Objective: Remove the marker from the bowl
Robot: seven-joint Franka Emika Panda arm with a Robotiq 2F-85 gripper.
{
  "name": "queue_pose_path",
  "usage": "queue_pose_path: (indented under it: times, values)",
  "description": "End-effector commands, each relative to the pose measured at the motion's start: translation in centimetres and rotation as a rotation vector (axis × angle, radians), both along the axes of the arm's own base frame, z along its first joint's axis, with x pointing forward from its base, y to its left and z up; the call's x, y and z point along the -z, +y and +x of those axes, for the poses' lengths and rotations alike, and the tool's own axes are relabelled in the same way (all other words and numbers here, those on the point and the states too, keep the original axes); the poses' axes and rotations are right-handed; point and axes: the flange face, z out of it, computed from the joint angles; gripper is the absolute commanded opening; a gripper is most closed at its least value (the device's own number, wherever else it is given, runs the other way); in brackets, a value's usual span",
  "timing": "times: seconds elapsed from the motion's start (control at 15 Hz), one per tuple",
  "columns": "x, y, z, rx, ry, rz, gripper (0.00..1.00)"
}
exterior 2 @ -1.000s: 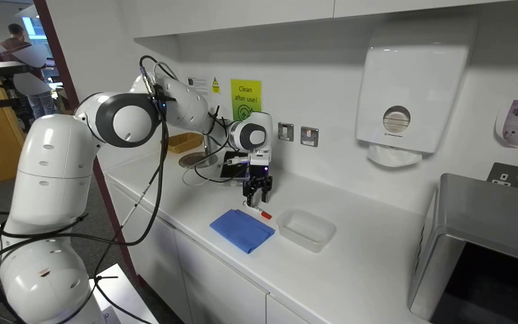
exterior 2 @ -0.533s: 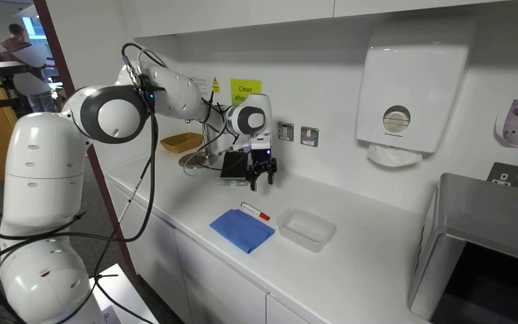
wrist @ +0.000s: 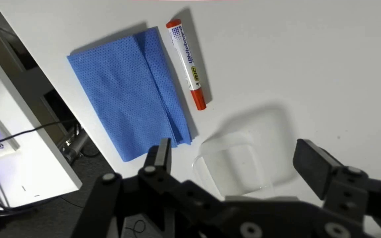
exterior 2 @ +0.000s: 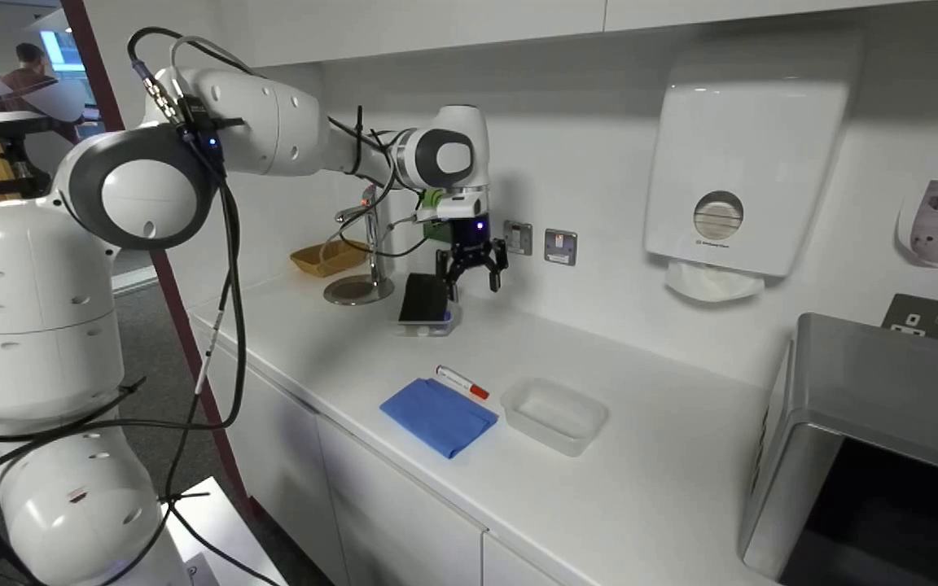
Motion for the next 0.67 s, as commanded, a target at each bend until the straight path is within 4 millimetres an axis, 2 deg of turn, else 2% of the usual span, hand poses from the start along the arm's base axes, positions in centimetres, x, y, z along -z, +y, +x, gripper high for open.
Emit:
queue_pose_path:
  times: [0.0,0.07,0.27,0.6]
  values:
    - [-1.3,-1.0,-0.8,0.201,0.015,-0.007,1.00]
    - [-0.3,-0.6,-0.2,0.110,0.009,-0.004,1.00]
    - [-0.2,-0.8,-0.3,0.173,0.008,-0.007,1.00]
    - [-0.2,-0.8,-0.3,0.179,0.007,-0.007,1.00]
